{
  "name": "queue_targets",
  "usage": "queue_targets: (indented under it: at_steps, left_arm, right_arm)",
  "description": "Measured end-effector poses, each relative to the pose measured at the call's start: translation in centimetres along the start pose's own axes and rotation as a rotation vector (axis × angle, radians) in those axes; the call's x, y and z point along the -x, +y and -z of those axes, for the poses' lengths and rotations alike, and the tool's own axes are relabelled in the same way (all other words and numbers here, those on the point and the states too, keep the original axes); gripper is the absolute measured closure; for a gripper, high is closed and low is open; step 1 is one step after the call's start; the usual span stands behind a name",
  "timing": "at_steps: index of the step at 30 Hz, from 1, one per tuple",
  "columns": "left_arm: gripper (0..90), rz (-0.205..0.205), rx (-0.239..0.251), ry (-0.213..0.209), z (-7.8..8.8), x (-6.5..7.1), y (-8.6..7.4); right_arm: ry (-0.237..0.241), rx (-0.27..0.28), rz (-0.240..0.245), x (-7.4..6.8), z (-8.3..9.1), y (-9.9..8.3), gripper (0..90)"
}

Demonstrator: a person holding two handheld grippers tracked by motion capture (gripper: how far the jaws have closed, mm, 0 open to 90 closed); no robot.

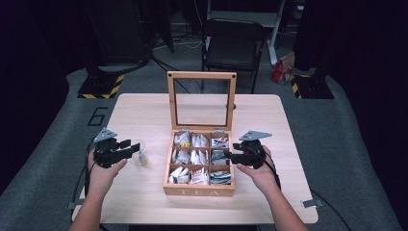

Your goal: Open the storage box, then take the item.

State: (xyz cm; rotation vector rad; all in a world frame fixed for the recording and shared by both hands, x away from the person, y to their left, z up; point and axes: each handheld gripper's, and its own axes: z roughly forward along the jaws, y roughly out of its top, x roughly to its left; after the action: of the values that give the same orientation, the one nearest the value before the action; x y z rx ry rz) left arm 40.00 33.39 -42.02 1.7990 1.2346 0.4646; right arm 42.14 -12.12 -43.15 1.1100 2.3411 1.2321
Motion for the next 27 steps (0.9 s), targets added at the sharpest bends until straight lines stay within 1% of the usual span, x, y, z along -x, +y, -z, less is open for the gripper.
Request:
queue_targets:
  at_steps: [2, 5, 7, 10, 12, 13, 16, 18, 21, 24, 26, 27]
  left_arm:
    - [50.6, 0.001, 0.011, 0.002, 0.0, 0.0, 0.0]
    - [50.5, 0.0, 0.0, -0.007, 0.1, 0.1, 0.1]
    - [50.2, -0.004, 0.002, -0.01, 0.0, 0.2, 0.2]
    - [49.7, -0.006, -0.001, -0.013, 0.0, 0.3, 0.2]
    - [49.5, -0.01, -0.003, -0.017, 0.0, 0.3, 0.2]
    - [49.3, -0.009, -0.001, -0.018, 0.0, 0.4, 0.2]
    - [49.2, -0.011, 0.005, -0.021, 0.1, 0.5, 0.2]
    - [49.2, -0.016, 0.015, -0.019, 0.1, 0.6, 0.2]
    - [49.2, -0.017, 0.007, -0.022, 0.2, 0.6, 0.3]
    - [49.2, -0.019, 0.009, -0.022, 0.3, 0.6, 0.4]
    - [49.2, -0.019, 0.008, -0.024, 0.3, 0.7, 0.4]
    - [49.2, -0.018, 0.011, -0.022, 0.3, 0.7, 0.4]
  right_arm:
    - [0.004, -0.006, 0.002, -0.2, -0.2, 0.3, 46.4]
    - [0.017, -0.014, -0.004, -0.5, -0.4, 0.9, 45.2]
    - [0.025, -0.004, -0.015, -0.5, -0.4, 1.2, 45.5]
    - [0.028, 0.015, -0.015, -0.5, -0.3, 1.8, 47.1]
    - [0.028, 0.023, -0.01, -0.3, -0.2, 2.2, 48.6]
    - [0.026, 0.032, -0.004, -0.1, -0.2, 2.5, 50.6]
    - [0.031, 0.037, -0.003, 0.3, -0.3, 3.0, 52.4]
    - [0.032, 0.038, 0.006, 0.6, -0.3, 3.3, 52.7]
    - [0.023, 0.036, 0.016, 1.1, -0.4, 4.0, 53.3]
    - [0.027, 0.047, 0.003, 1.6, -0.5, 4.9, 53.2]
    - [0.022, 0.042, 0.005, 1.9, -0.6, 5.3, 53.3]
    - [0.021, 0.037, 0.0, 2.3, -0.9, 5.7, 53.4]
